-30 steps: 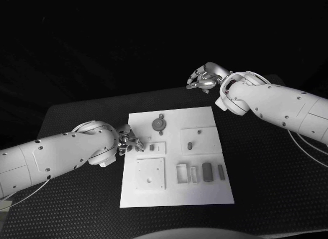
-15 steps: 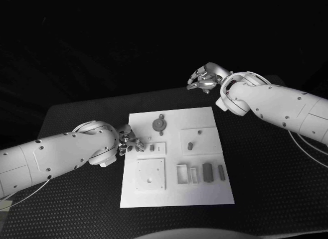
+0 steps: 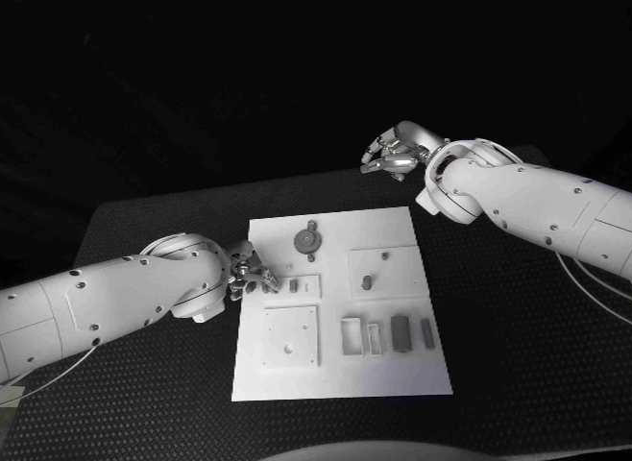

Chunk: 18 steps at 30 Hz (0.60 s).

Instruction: Assemble the parts on the task board

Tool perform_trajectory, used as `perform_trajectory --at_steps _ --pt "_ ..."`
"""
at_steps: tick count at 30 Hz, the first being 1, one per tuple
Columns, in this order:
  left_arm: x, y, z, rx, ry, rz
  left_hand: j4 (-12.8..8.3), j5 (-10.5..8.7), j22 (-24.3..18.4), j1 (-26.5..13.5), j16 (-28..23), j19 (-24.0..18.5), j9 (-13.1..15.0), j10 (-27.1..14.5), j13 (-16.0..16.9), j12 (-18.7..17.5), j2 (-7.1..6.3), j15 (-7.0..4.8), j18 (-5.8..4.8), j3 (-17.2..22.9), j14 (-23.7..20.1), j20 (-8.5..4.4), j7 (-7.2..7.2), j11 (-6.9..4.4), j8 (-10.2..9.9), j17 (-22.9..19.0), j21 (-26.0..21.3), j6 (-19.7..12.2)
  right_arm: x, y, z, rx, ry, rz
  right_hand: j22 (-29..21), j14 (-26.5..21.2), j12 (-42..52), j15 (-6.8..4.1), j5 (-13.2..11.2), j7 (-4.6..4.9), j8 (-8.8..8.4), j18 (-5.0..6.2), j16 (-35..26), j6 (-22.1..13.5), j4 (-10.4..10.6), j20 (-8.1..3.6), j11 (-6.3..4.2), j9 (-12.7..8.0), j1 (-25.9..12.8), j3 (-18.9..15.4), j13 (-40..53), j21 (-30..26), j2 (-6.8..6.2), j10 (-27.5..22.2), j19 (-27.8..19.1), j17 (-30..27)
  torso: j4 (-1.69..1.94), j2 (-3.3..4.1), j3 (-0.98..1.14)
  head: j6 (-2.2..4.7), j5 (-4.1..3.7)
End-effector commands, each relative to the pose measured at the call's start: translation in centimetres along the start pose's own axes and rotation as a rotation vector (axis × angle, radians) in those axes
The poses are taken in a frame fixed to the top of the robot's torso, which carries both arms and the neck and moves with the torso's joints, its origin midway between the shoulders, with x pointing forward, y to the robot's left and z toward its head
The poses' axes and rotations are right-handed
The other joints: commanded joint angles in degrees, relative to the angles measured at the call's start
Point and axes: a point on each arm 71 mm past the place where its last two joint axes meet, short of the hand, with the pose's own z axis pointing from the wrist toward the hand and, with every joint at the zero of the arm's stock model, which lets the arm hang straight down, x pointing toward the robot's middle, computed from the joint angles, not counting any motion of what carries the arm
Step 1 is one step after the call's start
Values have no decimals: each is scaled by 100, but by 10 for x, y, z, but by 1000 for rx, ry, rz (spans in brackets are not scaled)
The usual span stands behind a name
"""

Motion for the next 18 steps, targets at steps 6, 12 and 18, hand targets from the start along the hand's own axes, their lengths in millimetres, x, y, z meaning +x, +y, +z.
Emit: perform_trajectory --at_steps 6,12,18 --pt "7 2 1 -8 45 30 -228 28 120 487 37 37 -4 35 6 19 422 -76 59 262 19 2 -11 2 39 10 43 54 1 1 0 -10 8 1 109 -9 -1 -26 -18 50 -31 155 -26 23 12 -48 -7 10 -38 5 -9 -24 5 -8 -3 5 122 1 5 -11 14" --pt "7 2 1 -17 39 27 -225 32 119 491 39 39 -2 38 6 19 424 -76 58 261 21 3 -12 1 39 11 45 57 1 1 0 -9 7 1 109 -9 -1 -26 -19 50 -32 155 -26 22 12 -48 -7 10 -38 5 -9 -25 5 -8 -3 5 118 -3 8 -14 13" --pt "7 3 1 -20 41 24 -216 45 118 488 41 43 1 43 6 19 431 -77 56 256 25 6 -12 0 38 13 49 61 1 1 0 -10 7 1 109 -8 -1 -26 -19 50 -32 155 -26 22 12 -48 -7 11 -38 5 -9 -25 6 -8 -3 6 119 1 13 -10 9"
